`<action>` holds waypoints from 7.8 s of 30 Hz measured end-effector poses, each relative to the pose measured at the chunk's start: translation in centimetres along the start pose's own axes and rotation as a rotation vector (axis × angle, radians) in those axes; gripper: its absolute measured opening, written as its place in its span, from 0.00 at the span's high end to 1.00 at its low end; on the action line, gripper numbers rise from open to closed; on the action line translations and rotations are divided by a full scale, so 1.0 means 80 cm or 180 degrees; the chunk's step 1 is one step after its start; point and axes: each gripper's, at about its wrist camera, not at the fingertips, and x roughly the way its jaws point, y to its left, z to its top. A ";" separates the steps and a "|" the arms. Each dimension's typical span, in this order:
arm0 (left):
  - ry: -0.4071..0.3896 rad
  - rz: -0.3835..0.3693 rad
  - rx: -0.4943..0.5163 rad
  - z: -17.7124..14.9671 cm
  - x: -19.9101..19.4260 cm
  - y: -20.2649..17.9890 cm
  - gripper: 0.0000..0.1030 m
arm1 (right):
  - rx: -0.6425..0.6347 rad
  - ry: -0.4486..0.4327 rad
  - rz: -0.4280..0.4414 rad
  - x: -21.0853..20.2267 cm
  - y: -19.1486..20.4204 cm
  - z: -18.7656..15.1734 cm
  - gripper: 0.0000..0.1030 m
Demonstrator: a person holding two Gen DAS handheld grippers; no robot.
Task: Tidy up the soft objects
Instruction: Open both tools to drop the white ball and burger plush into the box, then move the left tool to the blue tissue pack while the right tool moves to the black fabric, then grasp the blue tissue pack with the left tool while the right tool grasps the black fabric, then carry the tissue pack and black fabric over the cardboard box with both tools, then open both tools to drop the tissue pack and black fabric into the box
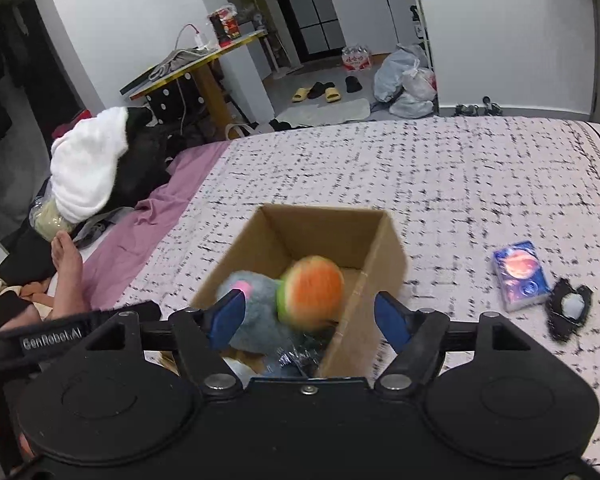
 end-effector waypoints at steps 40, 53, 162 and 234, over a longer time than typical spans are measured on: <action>0.0031 -0.0051 0.0813 -0.036 0.050 -0.232 0.19 | 0.0883 -0.0081 -0.0243 -0.038 -0.261 -0.032 0.25; 0.0313 0.0012 0.0904 -0.049 0.108 -0.285 0.19 | 0.0843 0.0110 -0.0347 -0.003 -0.291 -0.014 0.08; 0.0270 -0.0813 0.1096 -0.002 -0.014 -0.232 0.52 | 0.0879 -0.0570 -0.0496 -0.160 -0.181 -0.014 0.75; 0.0441 -0.0337 0.0538 -0.017 0.036 -0.037 0.21 | 0.0424 -0.0024 -0.0274 -0.032 -0.026 0.008 0.29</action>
